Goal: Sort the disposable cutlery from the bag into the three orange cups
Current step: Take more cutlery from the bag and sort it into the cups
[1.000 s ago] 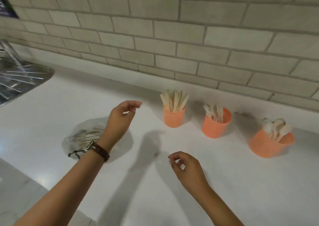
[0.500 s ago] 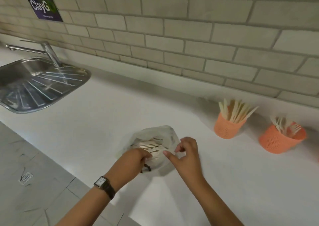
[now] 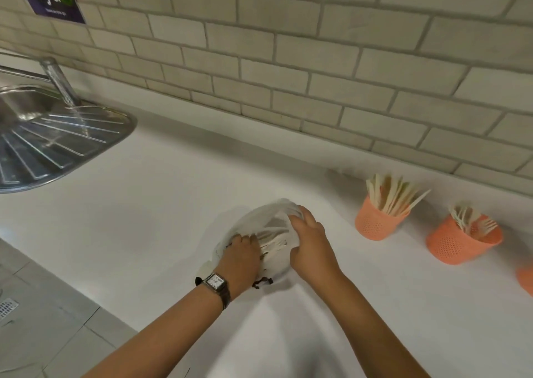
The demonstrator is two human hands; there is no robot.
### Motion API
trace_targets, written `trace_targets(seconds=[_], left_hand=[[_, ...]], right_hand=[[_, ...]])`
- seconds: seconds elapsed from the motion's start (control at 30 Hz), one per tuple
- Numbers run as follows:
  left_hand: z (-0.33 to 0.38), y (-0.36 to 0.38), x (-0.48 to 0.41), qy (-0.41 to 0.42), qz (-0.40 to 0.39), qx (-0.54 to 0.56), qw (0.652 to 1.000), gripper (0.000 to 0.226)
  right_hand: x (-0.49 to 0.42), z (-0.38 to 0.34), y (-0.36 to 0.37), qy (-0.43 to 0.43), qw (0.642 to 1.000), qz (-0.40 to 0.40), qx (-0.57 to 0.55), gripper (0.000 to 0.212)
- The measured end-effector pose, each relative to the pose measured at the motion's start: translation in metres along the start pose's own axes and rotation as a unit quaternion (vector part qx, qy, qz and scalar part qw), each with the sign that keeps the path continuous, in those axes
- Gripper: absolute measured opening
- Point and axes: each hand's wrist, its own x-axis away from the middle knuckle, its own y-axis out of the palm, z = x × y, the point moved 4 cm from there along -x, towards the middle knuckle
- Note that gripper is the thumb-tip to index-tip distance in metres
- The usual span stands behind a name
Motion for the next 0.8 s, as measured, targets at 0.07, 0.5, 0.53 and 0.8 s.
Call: trace_targets(seconds=[0.07, 0.5, 0.53, 0.8], left_hand=[[0.000, 0.000, -0.006, -0.024, -0.001, -0.025, 0.999, 0.052], [0.021, -0.008, -0.016, -0.038, 0.042, -0.016, 0.998, 0.042], [0.023, -0.008, -0.017, -0.046, 0.036, -0.040, 0.998, 0.043], [0.027, -0.013, -0.021, -0.054, 0.041, -0.050, 0.996, 0.034]], right_hand=[[-0.002, -0.006, -0.002, -0.014, 1.000, 0.008, 0.001, 0.080], [0.000, -0.004, -0.011, -0.009, 0.999, -0.034, -0.008, 0.080], [-0.001, -0.003, -0.011, -0.011, 0.999, -0.033, -0.010, 0.080], [0.000, -0.002, -0.016, -0.007, 0.998, -0.054, 0.000, 0.074]])
